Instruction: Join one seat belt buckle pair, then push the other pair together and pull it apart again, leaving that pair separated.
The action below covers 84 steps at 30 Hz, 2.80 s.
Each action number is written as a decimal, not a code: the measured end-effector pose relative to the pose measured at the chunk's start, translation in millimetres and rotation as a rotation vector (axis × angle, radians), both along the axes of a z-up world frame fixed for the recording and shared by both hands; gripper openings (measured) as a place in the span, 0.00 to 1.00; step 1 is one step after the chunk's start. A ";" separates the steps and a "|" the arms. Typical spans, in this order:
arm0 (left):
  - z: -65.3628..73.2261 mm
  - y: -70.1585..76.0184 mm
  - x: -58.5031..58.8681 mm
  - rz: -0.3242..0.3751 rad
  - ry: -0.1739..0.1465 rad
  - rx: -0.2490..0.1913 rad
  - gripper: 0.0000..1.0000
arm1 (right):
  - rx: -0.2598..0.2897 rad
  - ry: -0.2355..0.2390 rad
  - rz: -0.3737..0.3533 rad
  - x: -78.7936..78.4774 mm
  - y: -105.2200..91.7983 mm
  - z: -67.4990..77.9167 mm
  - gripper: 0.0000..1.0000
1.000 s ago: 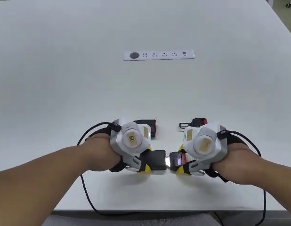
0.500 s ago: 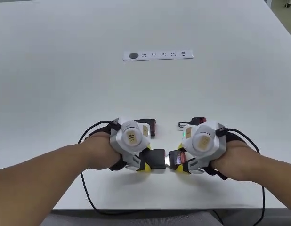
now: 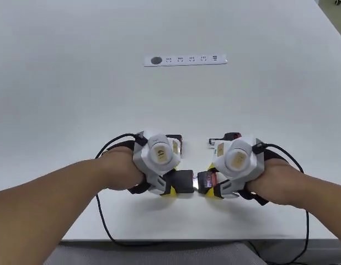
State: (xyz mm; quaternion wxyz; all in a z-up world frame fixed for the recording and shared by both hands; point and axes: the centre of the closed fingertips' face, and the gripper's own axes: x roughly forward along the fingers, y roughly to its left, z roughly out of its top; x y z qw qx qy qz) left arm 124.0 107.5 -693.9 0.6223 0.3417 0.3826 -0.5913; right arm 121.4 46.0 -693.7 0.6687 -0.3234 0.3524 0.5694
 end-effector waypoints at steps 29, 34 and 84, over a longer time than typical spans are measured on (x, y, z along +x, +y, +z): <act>41.2 17.3 34.1 0.109 -0.007 -0.099 0.32 | 0.098 0.006 -0.059 19.8 -7.0 41.2 0.48; 50.6 15.3 52.0 0.156 -0.063 -0.139 0.31 | 0.110 -0.002 -0.075 30.5 -11.7 44.8 0.49; 11.7 38.7 107.9 0.104 -0.035 -0.040 0.36 | -0.009 -0.003 -0.069 119.1 -76.6 1.1 0.35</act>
